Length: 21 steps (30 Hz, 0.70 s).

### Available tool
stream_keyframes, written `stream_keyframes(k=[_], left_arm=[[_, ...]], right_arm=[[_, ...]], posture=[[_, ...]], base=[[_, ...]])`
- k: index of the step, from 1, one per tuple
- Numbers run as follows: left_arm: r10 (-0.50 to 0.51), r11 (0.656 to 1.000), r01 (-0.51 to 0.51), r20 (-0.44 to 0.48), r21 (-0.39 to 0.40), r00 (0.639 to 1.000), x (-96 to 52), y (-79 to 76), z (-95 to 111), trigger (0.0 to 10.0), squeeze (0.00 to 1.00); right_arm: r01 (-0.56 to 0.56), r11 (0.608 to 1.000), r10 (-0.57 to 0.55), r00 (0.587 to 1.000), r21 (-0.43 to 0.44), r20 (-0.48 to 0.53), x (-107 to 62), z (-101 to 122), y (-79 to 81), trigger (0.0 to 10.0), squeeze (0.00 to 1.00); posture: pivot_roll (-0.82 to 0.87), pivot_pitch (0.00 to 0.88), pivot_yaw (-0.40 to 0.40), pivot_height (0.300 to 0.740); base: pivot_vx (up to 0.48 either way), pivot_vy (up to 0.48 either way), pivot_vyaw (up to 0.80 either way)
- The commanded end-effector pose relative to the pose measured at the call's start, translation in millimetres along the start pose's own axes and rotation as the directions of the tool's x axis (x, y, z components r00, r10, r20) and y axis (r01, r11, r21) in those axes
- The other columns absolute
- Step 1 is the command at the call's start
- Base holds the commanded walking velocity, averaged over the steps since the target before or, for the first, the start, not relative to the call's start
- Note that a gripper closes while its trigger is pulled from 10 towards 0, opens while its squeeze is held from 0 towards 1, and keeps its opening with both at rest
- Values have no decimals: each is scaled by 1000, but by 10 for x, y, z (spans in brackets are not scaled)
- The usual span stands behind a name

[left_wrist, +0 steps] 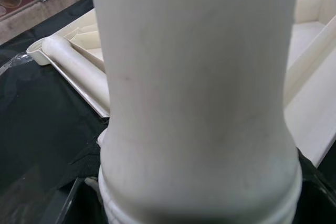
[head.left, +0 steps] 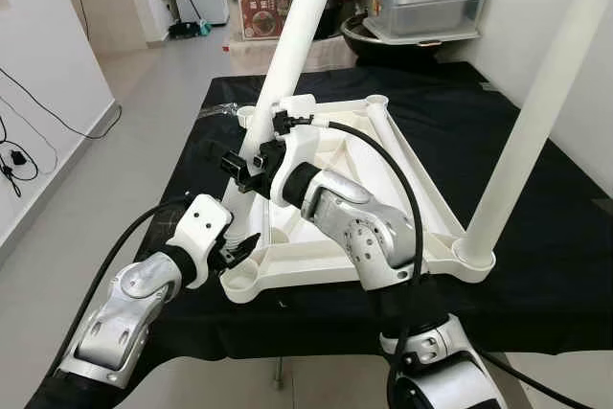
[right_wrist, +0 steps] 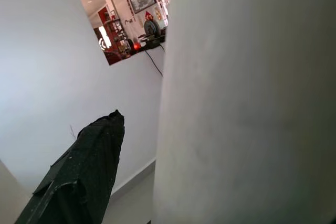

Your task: Building children table

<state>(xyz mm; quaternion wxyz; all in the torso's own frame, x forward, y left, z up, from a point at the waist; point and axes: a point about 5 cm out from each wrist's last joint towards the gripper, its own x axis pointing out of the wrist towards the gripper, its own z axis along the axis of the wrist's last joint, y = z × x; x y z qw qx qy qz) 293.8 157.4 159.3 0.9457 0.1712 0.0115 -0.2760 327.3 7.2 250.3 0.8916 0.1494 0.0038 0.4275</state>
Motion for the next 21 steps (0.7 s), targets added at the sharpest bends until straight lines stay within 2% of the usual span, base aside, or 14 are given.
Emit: stream_keyframes(k=[1,2,12,13,14,15,21], left_arm=[[-46,998,45,25,37,999,28,-85,49,10000,0],[-47,998,46,23,36,999,25,-90,41,10000,0],[-42,998,42,-4,43,999,-11,-99,-41,10000,0],[-27,999,27,-8,47,1000,-23,-70,-58,10000,341],[-27,999,27,-8,47,1000,-23,-70,-58,10000,341],[-19,998,19,-13,57,1000,-33,-50,-66,10000,1000],[4,998,-3,-16,65,1000,-62,27,-85,10000,1000]], right_arm=[[-22,996,24,1000,83,-13,70,-191,147,6000,0],[-15,995,15,1000,96,1,72,-172,138,0,0],[-24,991,20,999,129,33,59,-143,154,0,0],[-29,991,25,999,130,33,49,-154,155,0,0],[-29,991,25,999,130,33,49,-154,155,0,0],[-31,991,26,999,131,34,42,-152,153,0,0],[-32,990,27,999,137,45,25,-127,141,0,0]], posture=[[63,0,27,740],[66,0,26,740],[68,0,28,740],[68,0,28,740],[68,0,28,740],[69,0,28,740],[70,0,28,740]], base=[[0,0,0],[0,0,0],[0,0,0],[0,0,0],[0,0,0],[0,0,0],[0,0,0]])
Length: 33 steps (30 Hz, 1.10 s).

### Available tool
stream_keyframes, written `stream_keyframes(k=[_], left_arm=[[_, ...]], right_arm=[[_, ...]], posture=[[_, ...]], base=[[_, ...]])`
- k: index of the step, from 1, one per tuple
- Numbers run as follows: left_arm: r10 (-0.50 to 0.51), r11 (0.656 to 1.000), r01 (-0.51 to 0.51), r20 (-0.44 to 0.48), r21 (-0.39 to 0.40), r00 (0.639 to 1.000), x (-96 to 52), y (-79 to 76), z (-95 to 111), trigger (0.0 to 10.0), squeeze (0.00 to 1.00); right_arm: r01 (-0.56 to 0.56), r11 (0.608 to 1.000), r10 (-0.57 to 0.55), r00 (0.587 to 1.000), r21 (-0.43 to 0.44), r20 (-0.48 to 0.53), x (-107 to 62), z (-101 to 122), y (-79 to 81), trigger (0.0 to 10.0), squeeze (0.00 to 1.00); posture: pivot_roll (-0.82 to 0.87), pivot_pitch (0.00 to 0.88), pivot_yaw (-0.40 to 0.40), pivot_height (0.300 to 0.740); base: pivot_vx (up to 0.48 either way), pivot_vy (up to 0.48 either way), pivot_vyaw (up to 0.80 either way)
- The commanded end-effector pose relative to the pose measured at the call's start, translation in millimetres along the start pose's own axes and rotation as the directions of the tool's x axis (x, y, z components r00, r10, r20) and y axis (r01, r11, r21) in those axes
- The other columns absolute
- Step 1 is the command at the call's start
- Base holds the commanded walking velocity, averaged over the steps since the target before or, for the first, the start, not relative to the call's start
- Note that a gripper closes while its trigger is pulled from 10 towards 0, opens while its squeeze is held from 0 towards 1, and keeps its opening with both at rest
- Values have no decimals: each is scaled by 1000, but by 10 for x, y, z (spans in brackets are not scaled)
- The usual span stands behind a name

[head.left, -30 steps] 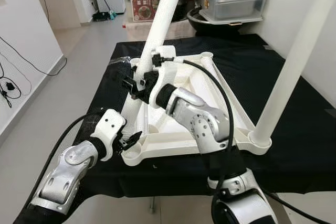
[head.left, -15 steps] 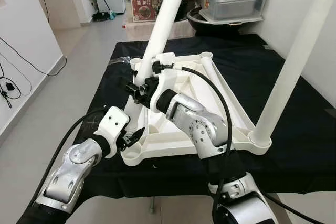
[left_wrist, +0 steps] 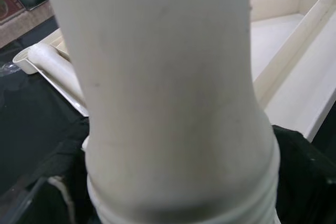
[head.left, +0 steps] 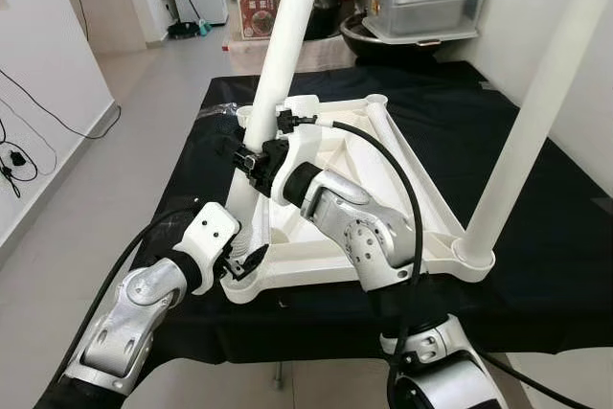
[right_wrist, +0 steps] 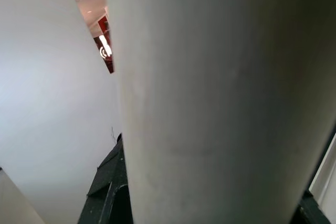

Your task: Building children table

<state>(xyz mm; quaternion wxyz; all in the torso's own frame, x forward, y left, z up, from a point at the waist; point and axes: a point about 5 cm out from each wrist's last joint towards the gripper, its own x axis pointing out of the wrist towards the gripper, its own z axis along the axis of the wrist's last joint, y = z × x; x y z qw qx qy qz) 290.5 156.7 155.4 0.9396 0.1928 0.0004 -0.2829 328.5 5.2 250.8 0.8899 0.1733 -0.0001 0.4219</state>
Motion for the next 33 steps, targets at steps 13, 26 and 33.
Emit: stream_keyframes(k=[13,26,33], left_arm=[[133,991,-133,4,3,991,-158,220,12,10000,1000],[-5,987,22,103,-162,995,-247,-203,133,10000,0],[-4,984,4,0,-180,1000,-335,-329,-77,10000,0]], right_arm=[[97,995,-100,991,31,91,-72,97,-190,0,0],[568,812,-503,798,-136,332,-388,735,-985,0,0],[529,848,-499,781,26,375,-413,927,-1019,0,0]], posture=[[79,0,18,740],[94,0,-8,740],[93,0,-9,740]], base=[[0,0,0],[0,0,0],[0,0,0]])
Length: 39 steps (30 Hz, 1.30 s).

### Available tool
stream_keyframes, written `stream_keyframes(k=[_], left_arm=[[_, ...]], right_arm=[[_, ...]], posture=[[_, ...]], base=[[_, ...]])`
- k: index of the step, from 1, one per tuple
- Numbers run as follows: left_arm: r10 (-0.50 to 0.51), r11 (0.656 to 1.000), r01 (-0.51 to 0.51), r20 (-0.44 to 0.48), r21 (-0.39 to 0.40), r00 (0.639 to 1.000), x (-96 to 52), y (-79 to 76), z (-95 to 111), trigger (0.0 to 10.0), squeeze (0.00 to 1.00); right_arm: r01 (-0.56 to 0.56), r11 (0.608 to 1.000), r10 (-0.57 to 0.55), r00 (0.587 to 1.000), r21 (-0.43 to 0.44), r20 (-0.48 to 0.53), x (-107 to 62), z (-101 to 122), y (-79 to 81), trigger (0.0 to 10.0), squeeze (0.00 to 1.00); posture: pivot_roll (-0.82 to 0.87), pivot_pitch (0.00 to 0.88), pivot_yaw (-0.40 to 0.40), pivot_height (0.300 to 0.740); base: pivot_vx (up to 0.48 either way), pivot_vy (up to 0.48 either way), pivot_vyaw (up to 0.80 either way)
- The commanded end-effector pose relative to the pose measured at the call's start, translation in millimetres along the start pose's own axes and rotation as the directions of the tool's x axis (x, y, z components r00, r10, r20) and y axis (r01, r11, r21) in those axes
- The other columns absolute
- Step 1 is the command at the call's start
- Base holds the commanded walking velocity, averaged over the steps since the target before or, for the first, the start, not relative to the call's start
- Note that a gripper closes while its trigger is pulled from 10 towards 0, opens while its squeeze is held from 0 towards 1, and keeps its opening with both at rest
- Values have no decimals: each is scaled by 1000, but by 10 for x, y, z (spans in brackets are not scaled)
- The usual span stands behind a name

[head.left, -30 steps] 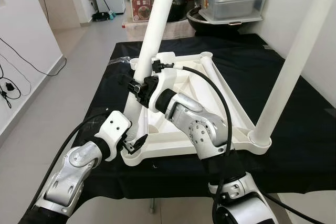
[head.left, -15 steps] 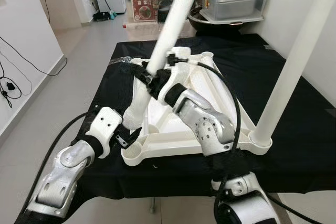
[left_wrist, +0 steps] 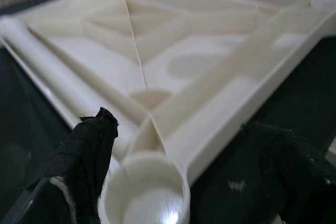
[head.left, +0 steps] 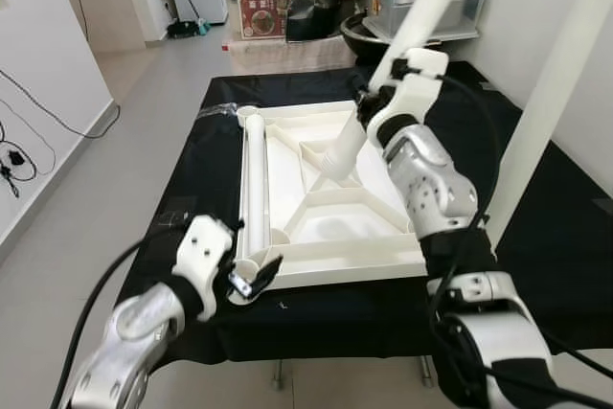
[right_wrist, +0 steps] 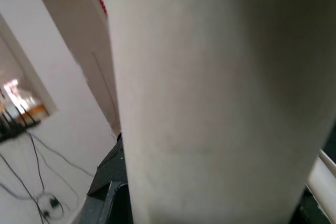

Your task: Building children table

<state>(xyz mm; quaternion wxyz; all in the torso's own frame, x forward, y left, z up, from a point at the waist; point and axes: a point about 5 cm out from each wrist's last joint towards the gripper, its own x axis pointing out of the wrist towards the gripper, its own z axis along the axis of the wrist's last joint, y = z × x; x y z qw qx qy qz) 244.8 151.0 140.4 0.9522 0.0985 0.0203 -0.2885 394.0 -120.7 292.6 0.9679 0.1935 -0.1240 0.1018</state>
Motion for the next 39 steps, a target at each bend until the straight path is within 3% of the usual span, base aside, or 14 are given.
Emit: stream_keyframes(k=[1,11,13,14,15,18,20,23,25,27,29,30,34,39], left_arm=[[12,1000,-12,-25,18,1000,-4,17,-20,10000,0],[32,999,-30,-64,37,997,17,-6,-124,10000,0],[35,999,-33,-61,35,998,31,-17,-119,10000,0],[36,999,-34,-57,29,998,33,-19,-111,10000,0],[36,999,-34,-57,29,998,33,-19,-111,10000,0],[38,999,-37,-52,23,998,25,1,-96,10000,0],[37,999,-36,-49,19,998,24,18,-88,10000,0],[35,999,-35,-45,15,998,28,22,-82,10000,0],[30,999,-30,-45,16,999,41,16,-83,10000,0],[24,1000,-23,-49,22,999,58,2,-91,10000,0],[11,1000,-11,-50,14,999,58,-28,-99,10000,0],[8,1000,-7,-52,12,999,56,-37,-105,10000,0],[5,1000,-4,-58,15,998,55,-41,-124,10000,0],[5,1000,-4,-62,15,998,71,-38,-143,10000,0]], right_arm=[[-71,997,70,997,33,22,2,49,135,0,0],[-226,966,221,974,124,51,-24,52,358,0,0],[-401,901,389,916,164,102,-119,92,524,0,0],[-532,819,514,847,215,134,-223,124,625,0,0],[-532,819,514,847,215,134,-223,124,625,0,0],[-757,614,729,653,226,205,-482,212,808,0,0],[-788,584,764,614,194,197,-534,192,848,0,0],[-783,593,762,621,190,182,-529,157,853,0,0],[-806,555,782,590,203,201,-568,154,869,0,0],[-863,452,830,499,225,250,-681,193,903,0,0],[-936,305,890,346,175,298,-852,311,919,0,0],[-953,263,904,299,154,307,-900,346,912,0,0],[-962,222,898,266,162,351,-907,432,860,0,0],[-990,38,936,83,137,341,-1080,434,858,0,0]], posture=[[93,0,-10,740],[86,0,-7,740],[86,0,-6,740],[89,0,-4,740],[89,0,-4,740],[87,0,-2,740],[88,0,-2,740],[88,0,-2,740],[91,0,0,740],[90,0,1,740],[90,0,3,740],[90,0,3,740],[92,0,-1,740],[97,0,-5,740]], base=[[0,0,0],[0,0,0],[0,0,0],[0,0,0],[0,0,0],[0,0,0],[0,0,0],[0,0,0],[0,0,0],[0,0,0],[0,0,0],[0,0,0],[0,0,0],[0,0,0]])
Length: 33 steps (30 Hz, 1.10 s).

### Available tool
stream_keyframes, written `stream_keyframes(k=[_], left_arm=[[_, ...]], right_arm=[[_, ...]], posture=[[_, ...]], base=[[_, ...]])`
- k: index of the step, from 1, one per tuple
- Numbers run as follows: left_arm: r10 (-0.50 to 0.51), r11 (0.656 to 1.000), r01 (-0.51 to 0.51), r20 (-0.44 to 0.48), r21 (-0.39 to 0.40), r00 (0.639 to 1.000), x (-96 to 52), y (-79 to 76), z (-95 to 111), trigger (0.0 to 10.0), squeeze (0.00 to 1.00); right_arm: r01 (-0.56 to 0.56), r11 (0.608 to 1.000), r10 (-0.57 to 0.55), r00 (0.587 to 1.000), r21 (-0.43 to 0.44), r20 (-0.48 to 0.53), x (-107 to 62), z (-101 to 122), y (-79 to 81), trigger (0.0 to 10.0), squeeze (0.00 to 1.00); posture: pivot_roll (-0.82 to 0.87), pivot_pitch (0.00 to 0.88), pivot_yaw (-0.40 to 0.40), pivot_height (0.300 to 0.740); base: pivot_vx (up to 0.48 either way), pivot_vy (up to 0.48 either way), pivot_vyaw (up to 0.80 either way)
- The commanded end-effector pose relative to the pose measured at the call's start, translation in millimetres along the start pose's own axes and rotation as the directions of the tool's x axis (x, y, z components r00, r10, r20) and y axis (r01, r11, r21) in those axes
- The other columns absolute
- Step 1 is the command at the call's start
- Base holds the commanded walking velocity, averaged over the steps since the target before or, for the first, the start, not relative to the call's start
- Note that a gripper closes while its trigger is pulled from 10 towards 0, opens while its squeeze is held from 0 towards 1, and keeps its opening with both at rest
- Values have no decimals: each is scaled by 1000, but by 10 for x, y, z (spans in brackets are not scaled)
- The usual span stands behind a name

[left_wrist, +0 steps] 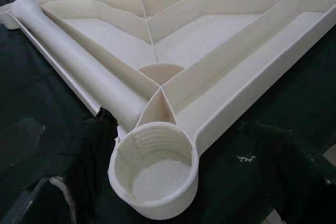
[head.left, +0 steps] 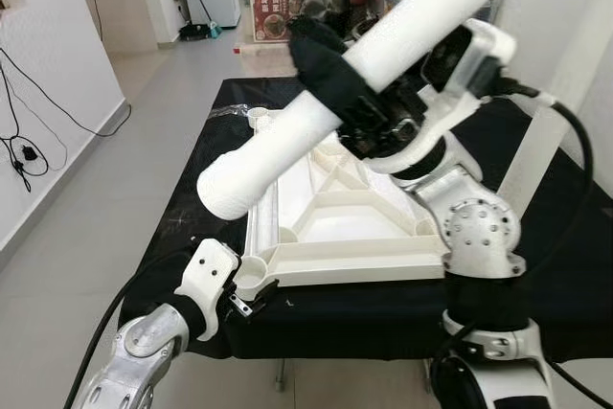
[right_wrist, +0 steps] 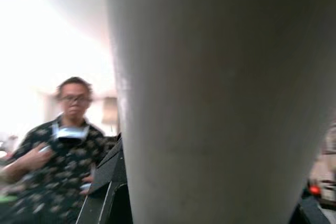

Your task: Building children table

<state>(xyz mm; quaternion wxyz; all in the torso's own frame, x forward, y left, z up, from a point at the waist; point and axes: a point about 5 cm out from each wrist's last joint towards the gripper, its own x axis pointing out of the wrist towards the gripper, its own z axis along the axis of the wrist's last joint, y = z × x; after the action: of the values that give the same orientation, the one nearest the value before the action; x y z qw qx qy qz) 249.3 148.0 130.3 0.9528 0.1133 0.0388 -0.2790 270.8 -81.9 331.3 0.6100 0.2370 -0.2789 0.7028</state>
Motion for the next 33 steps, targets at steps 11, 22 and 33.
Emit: stream_keyframes(k=[11,22,33], left_arm=[[-19,1000,19,-20,-1,1000,14,-22,-56,10000,0],[-29,1000,29,-14,-7,999,1,-9,-37,10000,0],[-29,1000,29,-3,-8,1000,3,39,-3,10000,0]], right_arm=[[-156,987,159,986,47,-47,25,-111,197,0,0],[-150,987,153,986,52,-71,-16,-137,202,0,0],[379,918,-396,893,-120,-215,-94,-351,-395,0,0]], posture=[[91,0,-1,740],[95,0,2,740],[98,0,6,740]], base=[[0,0,0],[0,0,0],[0,0,0]])
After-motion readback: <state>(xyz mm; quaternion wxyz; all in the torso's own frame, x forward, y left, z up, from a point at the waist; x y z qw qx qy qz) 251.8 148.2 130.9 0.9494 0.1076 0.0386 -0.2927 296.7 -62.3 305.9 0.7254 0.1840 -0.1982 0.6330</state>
